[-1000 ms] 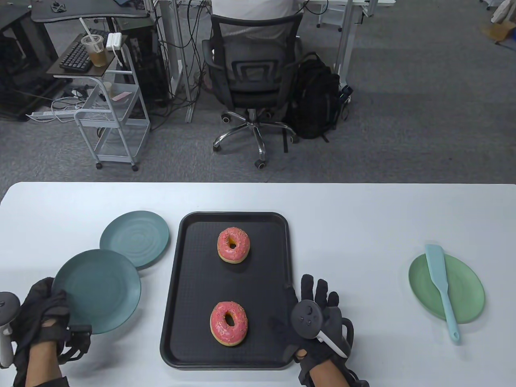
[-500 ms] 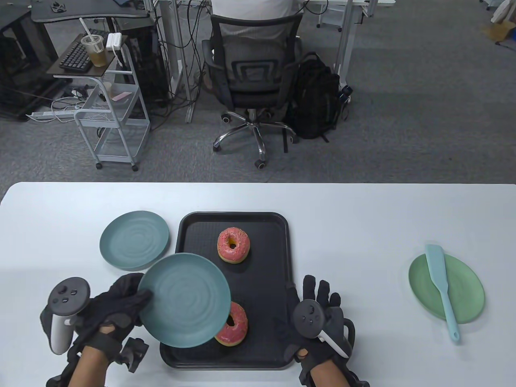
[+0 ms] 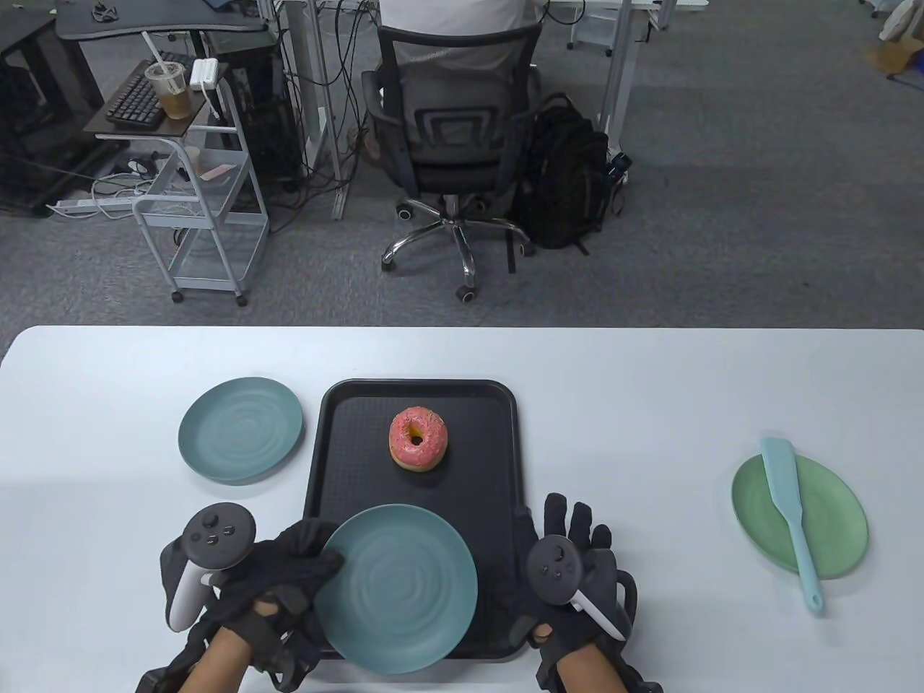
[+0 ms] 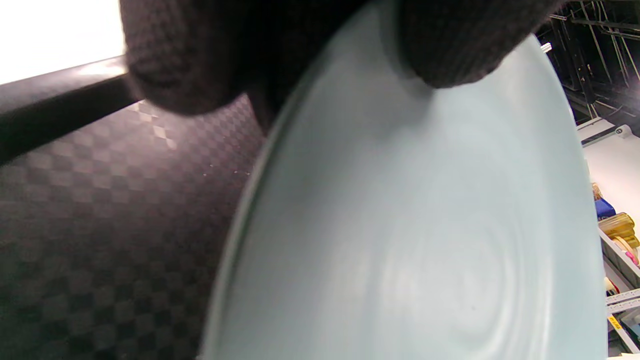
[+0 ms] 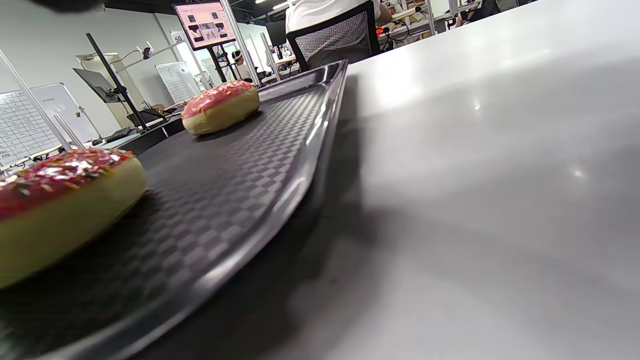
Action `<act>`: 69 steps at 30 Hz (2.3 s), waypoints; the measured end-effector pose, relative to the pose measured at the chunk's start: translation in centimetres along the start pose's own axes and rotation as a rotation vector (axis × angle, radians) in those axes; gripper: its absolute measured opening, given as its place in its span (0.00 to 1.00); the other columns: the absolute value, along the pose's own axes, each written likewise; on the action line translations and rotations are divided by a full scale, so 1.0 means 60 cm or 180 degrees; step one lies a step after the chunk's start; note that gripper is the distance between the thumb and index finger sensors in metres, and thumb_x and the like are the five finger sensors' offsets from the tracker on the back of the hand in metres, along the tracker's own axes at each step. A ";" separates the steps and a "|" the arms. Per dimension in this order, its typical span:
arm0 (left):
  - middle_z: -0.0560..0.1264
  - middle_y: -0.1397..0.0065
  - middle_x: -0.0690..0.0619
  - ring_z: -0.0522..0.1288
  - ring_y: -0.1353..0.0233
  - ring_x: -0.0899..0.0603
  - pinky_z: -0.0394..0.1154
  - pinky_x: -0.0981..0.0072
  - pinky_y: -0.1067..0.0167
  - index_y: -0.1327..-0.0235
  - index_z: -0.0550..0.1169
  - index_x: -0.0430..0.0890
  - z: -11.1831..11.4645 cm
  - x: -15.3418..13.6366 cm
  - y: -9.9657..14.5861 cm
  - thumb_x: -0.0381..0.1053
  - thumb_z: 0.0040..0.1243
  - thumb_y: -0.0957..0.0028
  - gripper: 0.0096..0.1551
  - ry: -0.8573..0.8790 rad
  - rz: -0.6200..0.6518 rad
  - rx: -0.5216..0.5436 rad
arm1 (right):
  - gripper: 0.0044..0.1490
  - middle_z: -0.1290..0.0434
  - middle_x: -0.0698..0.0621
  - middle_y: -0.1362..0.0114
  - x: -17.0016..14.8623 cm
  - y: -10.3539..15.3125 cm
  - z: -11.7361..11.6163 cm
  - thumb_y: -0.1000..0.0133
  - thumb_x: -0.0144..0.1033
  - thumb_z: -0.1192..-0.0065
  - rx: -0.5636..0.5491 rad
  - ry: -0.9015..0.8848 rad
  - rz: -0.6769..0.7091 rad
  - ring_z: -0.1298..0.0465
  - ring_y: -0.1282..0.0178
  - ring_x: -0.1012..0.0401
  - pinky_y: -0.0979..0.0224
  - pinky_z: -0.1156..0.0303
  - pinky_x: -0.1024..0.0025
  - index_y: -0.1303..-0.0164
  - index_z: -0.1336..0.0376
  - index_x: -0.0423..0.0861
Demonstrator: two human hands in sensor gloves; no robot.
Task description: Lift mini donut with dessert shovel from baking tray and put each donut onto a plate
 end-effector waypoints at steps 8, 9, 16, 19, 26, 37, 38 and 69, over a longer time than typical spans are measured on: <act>0.84 0.51 0.57 0.89 0.58 0.49 0.88 0.65 0.63 0.46 0.76 0.64 -0.003 -0.001 0.001 0.54 0.69 0.57 0.23 0.0011 -0.0013 0.0012 | 0.61 0.75 0.37 0.12 -0.001 0.000 0.001 0.48 0.74 0.51 -0.0029 -0.0033 0.0006 0.76 0.18 0.33 0.29 0.81 0.33 0.14 0.63 0.51; 0.83 0.51 0.57 0.89 0.58 0.48 0.88 0.64 0.63 0.47 0.76 0.65 -0.004 -0.001 0.001 0.55 0.68 0.57 0.23 0.0004 -0.0013 0.0020 | 0.60 0.74 0.36 0.11 0.000 0.000 0.003 0.48 0.74 0.51 -0.0052 -0.0053 0.0022 0.74 0.18 0.33 0.29 0.81 0.33 0.14 0.63 0.51; 0.83 0.51 0.57 0.89 0.58 0.48 0.88 0.64 0.63 0.47 0.76 0.65 -0.005 -0.002 0.001 0.55 0.69 0.57 0.23 -0.0015 -0.0038 0.0037 | 0.55 0.56 0.30 0.13 0.018 0.016 0.036 0.45 0.70 0.52 -0.0521 -0.0381 0.0274 0.54 0.19 0.31 0.22 0.67 0.32 0.16 0.54 0.45; 0.83 0.51 0.57 0.89 0.58 0.48 0.88 0.63 0.63 0.47 0.76 0.65 -0.007 -0.003 0.001 0.55 0.68 0.57 0.23 -0.0009 -0.0050 0.0048 | 0.51 0.36 0.30 0.23 0.040 0.030 0.053 0.45 0.68 0.52 -0.0738 -0.0699 0.0584 0.35 0.30 0.34 0.24 0.49 0.33 0.22 0.45 0.42; 0.83 0.51 0.57 0.89 0.58 0.48 0.88 0.64 0.62 0.47 0.75 0.65 -0.006 -0.004 0.001 0.55 0.68 0.57 0.23 0.0029 -0.0051 0.0019 | 0.47 0.22 0.35 0.41 0.090 0.042 0.042 0.46 0.69 0.49 -0.0718 -0.0802 0.1078 0.24 0.48 0.40 0.34 0.37 0.38 0.34 0.34 0.40; 0.83 0.51 0.57 0.89 0.57 0.48 0.88 0.63 0.62 0.47 0.75 0.66 0.004 -0.001 -0.002 0.55 0.68 0.57 0.23 0.0049 -0.0013 -0.0115 | 0.29 0.18 0.41 0.55 0.094 0.040 0.038 0.42 0.54 0.39 -0.0715 -0.0767 0.1028 0.22 0.61 0.45 0.41 0.31 0.42 0.50 0.28 0.41; 0.83 0.51 0.57 0.89 0.57 0.49 0.88 0.65 0.61 0.46 0.76 0.63 0.004 -0.001 -0.002 0.54 0.69 0.56 0.24 0.0053 -0.0010 -0.0120 | 0.28 0.18 0.42 0.56 0.094 0.040 0.038 0.43 0.54 0.39 -0.0712 -0.0774 0.1022 0.22 0.62 0.46 0.42 0.30 0.43 0.51 0.28 0.40; 0.80 0.43 0.55 0.86 0.49 0.46 0.83 0.54 0.49 0.36 0.68 0.61 -0.016 -0.004 0.000 0.60 0.63 0.53 0.30 -0.0061 -0.0045 0.0030 | 0.27 0.18 0.43 0.68 -0.025 0.018 0.116 0.45 0.50 0.32 -0.1316 -0.1443 -0.0020 0.22 0.73 0.49 0.51 0.26 0.46 0.61 0.25 0.36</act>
Point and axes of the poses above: the tracker on the back of each hand, its own x axis roughly to the thumb side, its own y axis roughly from the fingertips to the wrist, z = x × y, the point moved 3 cm from there along -y, roughly from the wrist to the fingertips
